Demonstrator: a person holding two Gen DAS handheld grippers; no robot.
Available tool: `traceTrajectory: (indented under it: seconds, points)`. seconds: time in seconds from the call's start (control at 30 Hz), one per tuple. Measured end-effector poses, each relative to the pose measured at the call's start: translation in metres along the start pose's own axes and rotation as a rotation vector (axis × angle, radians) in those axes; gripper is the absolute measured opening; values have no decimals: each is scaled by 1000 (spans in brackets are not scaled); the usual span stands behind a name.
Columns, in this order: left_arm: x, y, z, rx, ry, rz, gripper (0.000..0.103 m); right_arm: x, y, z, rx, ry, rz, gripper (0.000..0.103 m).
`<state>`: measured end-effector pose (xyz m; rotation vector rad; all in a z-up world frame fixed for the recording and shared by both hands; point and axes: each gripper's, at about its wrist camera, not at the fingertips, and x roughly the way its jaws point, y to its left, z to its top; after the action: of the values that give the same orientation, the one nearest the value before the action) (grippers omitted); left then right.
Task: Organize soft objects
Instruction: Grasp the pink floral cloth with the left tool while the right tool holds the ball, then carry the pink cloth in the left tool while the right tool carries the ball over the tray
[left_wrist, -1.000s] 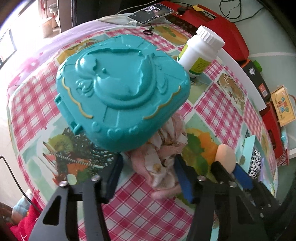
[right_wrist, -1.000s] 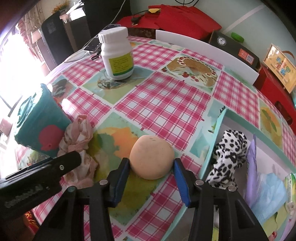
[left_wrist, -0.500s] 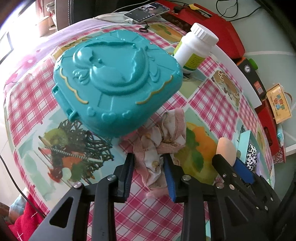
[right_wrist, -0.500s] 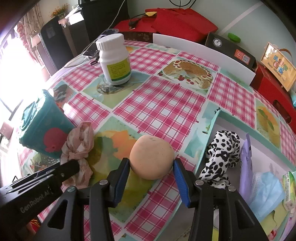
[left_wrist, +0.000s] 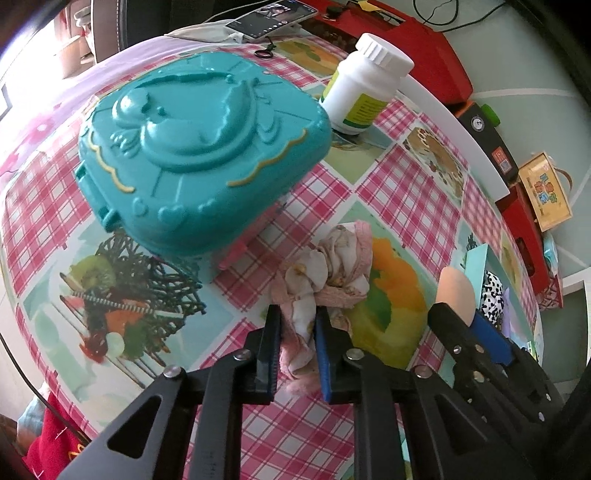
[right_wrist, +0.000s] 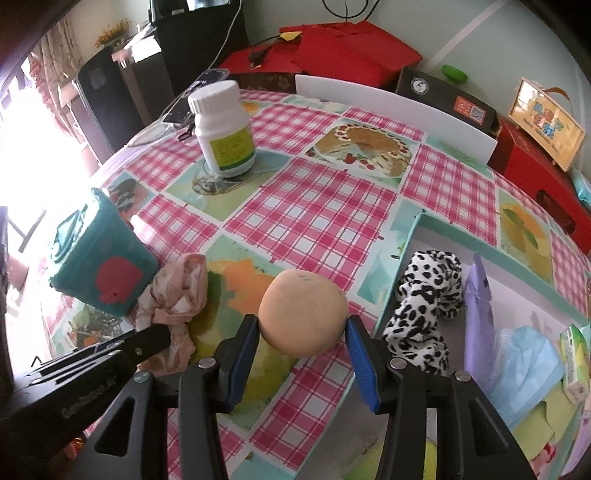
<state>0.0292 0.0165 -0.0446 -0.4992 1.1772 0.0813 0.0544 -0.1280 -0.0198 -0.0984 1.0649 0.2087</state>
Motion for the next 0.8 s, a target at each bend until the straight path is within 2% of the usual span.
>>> traceTrajectory:
  seconds: [0.43, 0.8]
  points:
    - [3, -18, 9, 30, -2, -42, 16, -18, -7, 5, 20, -55, -12, 52]
    - [-15, -36, 16, 101, -92, -56, 15, -43, -10, 12, 38, -143, -27, 52]
